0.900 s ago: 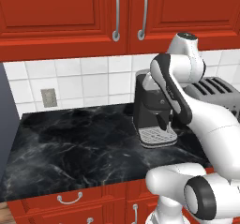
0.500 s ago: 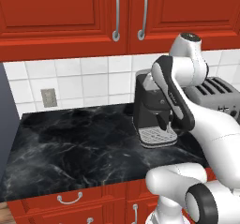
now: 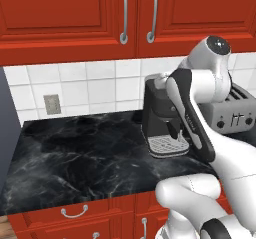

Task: Open the cabinet and move the ladle to the pot. Then close the cabinet.

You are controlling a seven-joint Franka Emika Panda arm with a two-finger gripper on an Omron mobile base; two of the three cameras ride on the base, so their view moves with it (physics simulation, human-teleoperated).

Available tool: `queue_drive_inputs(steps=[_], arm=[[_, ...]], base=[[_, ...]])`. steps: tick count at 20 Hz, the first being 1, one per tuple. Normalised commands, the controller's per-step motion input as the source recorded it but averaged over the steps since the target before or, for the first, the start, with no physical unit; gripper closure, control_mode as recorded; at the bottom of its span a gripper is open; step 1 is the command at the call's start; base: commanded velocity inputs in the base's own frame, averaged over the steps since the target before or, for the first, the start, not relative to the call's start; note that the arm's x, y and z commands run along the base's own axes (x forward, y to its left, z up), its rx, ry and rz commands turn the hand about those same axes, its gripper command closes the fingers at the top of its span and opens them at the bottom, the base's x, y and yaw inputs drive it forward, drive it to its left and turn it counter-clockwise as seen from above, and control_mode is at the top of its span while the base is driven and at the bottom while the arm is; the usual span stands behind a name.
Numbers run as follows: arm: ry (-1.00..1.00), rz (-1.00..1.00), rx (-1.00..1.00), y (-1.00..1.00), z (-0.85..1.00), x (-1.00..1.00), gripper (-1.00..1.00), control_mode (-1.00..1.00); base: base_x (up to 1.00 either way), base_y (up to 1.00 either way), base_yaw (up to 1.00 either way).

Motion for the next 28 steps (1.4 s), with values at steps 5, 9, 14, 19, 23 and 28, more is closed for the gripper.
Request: queue_drive_inputs(steps=[5,9,14,19,23,28], arm=[[-0.2,0.0,0.0,0.05,0.69,0.0,-1.0,-1.0],[-0.04,0.0,0.0,0.21,0.58,0.0,-1.0,-1.0],[0.0,0.0,0.0,0.27,0.5,0.0,-1.0,-1.0],[0.0,0.0,0.0,0.2,0.38,0.0,-1.0,-1.0],[0.0,0.0,0.0,0.16,0.25,0.02,-1.0,-1.0],[-0.05,0.0,0.0,0.14,0.09,0.12,-1.0,-1.0]], base=[[0.0,0.0,0.0],[0.0,0.0,0.0],[0.0,0.0,0.0],[0.0,0.0,0.0],[0.0,0.0,0.0],[0.0,0.0,0.0]])
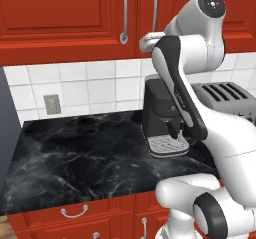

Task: Open the cabinet and move the ladle to the pot. Then close the cabinet.

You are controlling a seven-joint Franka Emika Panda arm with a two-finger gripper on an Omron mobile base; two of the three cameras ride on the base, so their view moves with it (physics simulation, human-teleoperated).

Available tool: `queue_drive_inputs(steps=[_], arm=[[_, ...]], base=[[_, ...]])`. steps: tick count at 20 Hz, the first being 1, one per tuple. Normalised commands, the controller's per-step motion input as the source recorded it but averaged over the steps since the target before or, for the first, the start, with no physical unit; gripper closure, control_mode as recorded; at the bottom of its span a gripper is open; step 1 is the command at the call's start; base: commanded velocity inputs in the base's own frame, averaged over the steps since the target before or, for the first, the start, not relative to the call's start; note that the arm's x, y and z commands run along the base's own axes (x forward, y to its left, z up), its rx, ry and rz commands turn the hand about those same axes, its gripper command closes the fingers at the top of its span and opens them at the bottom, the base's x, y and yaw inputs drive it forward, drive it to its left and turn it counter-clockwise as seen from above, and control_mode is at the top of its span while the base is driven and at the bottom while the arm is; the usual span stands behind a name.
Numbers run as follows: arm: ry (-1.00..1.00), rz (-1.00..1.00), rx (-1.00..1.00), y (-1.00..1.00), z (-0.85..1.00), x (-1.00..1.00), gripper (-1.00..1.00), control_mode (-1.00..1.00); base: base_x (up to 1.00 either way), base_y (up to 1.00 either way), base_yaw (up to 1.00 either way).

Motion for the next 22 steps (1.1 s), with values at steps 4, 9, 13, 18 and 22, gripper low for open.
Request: queue_drive_inputs(steps=[4,9,13,18,22], arm=[[-0.1,0.0,0.0,0.06,0.07,0.23,-1.0,-1.0],[-0.09,0.0,0.0,0.0,0.11,0.29,-1.0,-1.0],[-0.06,0.0,0.0,0.0,0.15,0.28,-1.0,-1.0],[-0.01,0.0,0.0,0.0,0.15,0.36,-1.0,-1.0],[0.0,0.0,0.0,0.0,0.12,0.34,-1.0,-1.0]], base=[[0.0,0.0,0.0],[0.0,0.0,0.0],[0.0,0.0,0.0],[0.0,0.0,0.0],[0.0,0.0,0.0]])
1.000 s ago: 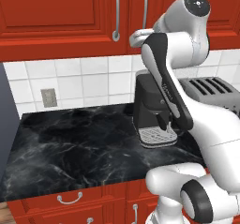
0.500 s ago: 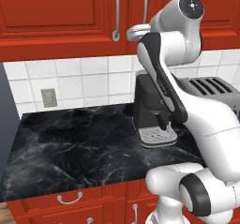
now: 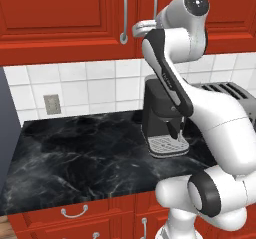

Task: Open the cabinet and move the ladle to the pot. Then close the cabinet.

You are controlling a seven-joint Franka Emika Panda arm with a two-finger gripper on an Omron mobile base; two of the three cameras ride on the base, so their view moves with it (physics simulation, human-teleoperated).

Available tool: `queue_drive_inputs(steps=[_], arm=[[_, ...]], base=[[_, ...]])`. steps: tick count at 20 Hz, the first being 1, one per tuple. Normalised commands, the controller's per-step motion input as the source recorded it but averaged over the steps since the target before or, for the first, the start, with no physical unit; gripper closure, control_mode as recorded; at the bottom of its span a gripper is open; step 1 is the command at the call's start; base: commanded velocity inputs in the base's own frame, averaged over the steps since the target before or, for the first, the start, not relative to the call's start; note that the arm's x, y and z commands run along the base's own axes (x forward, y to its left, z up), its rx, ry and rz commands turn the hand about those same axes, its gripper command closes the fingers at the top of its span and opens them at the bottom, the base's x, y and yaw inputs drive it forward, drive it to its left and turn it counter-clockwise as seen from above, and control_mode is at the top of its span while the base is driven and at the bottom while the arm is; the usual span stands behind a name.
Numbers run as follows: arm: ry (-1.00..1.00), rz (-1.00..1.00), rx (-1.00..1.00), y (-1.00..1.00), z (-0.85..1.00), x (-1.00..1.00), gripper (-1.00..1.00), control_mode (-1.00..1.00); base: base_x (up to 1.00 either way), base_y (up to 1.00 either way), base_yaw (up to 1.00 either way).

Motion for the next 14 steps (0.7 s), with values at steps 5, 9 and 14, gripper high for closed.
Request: queue_drive_inputs(steps=[5,9,14], arm=[[0.0,0.0,0.0,0.0,0.06,0.33,-1.0,-1.0],[0.0,0.0,0.0,0.0,0.0,0.35,-1.0,-1.0],[0.0,0.0,0.0,0.0,0.0,0.39,-1.0,-1.0]], base=[[0.0,0.0,0.0],[0.0,0.0,0.0],[0.0,0.0,0.0]])
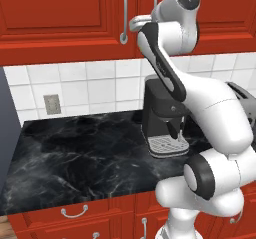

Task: Open the cabinet and move the ladle to the pot. Then close the cabinet.

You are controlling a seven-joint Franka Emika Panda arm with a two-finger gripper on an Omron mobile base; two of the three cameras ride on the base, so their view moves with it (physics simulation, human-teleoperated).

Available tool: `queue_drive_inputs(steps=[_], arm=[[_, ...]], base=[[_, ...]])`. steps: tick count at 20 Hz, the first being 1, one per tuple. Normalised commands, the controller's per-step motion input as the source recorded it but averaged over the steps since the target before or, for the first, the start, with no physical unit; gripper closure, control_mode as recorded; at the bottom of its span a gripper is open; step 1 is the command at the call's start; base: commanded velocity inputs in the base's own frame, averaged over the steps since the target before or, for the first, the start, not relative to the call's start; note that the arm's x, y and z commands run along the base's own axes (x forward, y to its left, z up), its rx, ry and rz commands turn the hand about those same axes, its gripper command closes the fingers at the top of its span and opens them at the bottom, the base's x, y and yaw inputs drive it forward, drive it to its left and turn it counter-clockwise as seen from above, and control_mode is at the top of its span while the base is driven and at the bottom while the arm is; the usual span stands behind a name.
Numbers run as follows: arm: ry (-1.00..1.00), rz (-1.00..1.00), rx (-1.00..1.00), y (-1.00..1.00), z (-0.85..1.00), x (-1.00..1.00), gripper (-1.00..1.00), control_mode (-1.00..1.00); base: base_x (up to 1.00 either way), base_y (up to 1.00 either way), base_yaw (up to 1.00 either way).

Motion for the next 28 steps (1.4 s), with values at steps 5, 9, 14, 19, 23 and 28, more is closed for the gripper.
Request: queue_drive_inputs(steps=[5,9,14,19,23,28], arm=[[-0.02,0.0,0.0,0.0,0.0,0.42,1.0,-1.0],[-0.04,-0.01,0.0,-0.17,0.0,0.25,1.0,-1.0],[-0.04,-0.03,0.0,-0.42,0.0,0.1,1.0,-1.0],[0.0,-0.05,0.0,-0.65,0.0,0.02,1.0,-1.0],[0.0,-0.05,0.0,-0.91,0.03,-0.1,1.0,-1.0],[0.0,-0.04,0.0,-1.0,0.07,-0.48,1.0,-1.0]], base=[[0.0,0.0,0.0],[0.0,0.0,0.0],[0.0,0.0,0.0],[0.0,0.0,0.0],[0.0,0.0,0.0],[0.0,0.0,0.0]])
